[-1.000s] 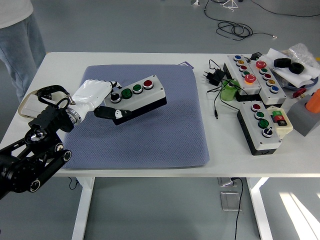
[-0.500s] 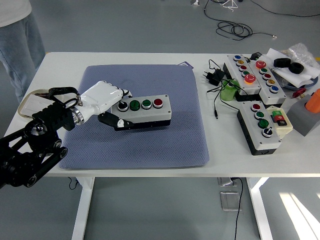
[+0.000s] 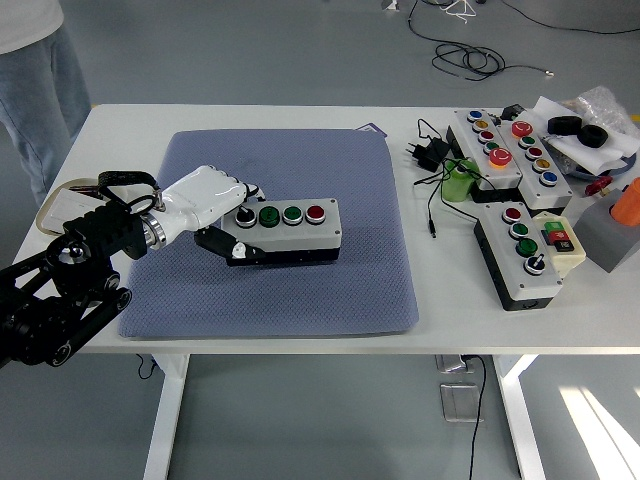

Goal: Pick up the button,place it on the desk,press the button,press the button

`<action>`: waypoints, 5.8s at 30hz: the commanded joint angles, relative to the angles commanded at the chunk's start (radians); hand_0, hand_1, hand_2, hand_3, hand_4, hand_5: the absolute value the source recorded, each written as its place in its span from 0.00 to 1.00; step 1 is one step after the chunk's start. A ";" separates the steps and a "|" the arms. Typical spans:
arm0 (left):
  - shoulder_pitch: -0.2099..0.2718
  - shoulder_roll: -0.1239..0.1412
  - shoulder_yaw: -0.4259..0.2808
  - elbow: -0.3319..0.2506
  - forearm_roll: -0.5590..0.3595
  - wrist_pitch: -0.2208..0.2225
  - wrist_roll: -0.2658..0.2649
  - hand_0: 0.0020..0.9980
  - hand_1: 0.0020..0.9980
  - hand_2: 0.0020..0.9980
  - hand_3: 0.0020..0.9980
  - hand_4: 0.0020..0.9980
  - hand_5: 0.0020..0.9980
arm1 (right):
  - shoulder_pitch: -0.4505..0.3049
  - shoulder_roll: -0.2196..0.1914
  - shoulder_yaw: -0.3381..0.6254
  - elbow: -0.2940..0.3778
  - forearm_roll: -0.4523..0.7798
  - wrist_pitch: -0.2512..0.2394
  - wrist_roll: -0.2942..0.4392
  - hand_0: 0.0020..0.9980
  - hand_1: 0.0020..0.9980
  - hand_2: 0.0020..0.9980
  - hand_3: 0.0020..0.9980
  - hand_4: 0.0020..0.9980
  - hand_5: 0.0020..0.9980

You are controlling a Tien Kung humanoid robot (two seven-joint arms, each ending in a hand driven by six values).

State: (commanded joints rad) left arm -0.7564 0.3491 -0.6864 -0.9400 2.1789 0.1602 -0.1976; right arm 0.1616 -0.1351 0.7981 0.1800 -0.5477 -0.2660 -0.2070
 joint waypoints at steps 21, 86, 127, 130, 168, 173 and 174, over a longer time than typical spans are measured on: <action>0.021 0.009 -0.021 0.012 0.003 -0.079 0.015 0.72 0.80 0.85 0.95 0.82 0.11 | 0.000 0.001 -0.011 0.000 0.012 0.001 0.004 0.79 0.80 0.82 0.75 0.41 0.48; 0.223 0.048 -0.178 -0.534 0.075 -0.284 0.198 0.06 0.00 0.05 0.92 0.56 0.00 | -0.027 -0.004 0.002 0.000 0.026 -0.003 0.009 0.79 0.80 0.82 0.75 0.41 0.48; 0.139 0.043 -0.146 -0.415 0.090 -0.425 0.242 0.07 0.00 0.06 0.90 0.56 0.02 | -0.014 -0.010 0.005 0.000 0.032 -0.005 0.008 0.79 0.80 0.82 0.75 0.41 0.48; 0.137 0.043 -0.142 -0.412 0.090 -0.435 0.244 0.07 0.01 0.06 0.89 0.56 0.03 | -0.013 -0.010 0.006 0.000 0.031 -0.005 0.008 0.79 0.80 0.82 0.75 0.41 0.48; 0.072 0.006 -0.104 -0.423 0.074 -0.433 0.237 0.07 0.01 0.06 0.89 0.55 0.05 | -0.011 -0.011 0.016 0.000 0.022 -0.008 0.006 0.79 0.80 0.82 0.75 0.41 0.48; 0.059 0.003 -0.088 -0.394 0.065 -0.441 0.238 0.07 0.01 0.06 0.89 0.55 0.05 | -0.011 -0.012 0.017 0.000 0.021 -0.008 0.006 0.79 0.80 0.82 0.75 0.41 0.48; 0.058 0.002 -0.087 -0.391 0.062 -0.441 0.238 0.07 0.01 0.06 0.89 0.55 0.05 | -0.011 -0.012 0.017 0.000 0.021 -0.008 0.006 0.79 0.80 0.82 0.75 0.41 0.48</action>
State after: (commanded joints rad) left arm -0.6986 0.3515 -0.7731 -1.3306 2.2409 -0.2812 0.0405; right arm 0.1505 -0.1474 0.8150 0.1800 -0.5266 -0.2744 -0.2008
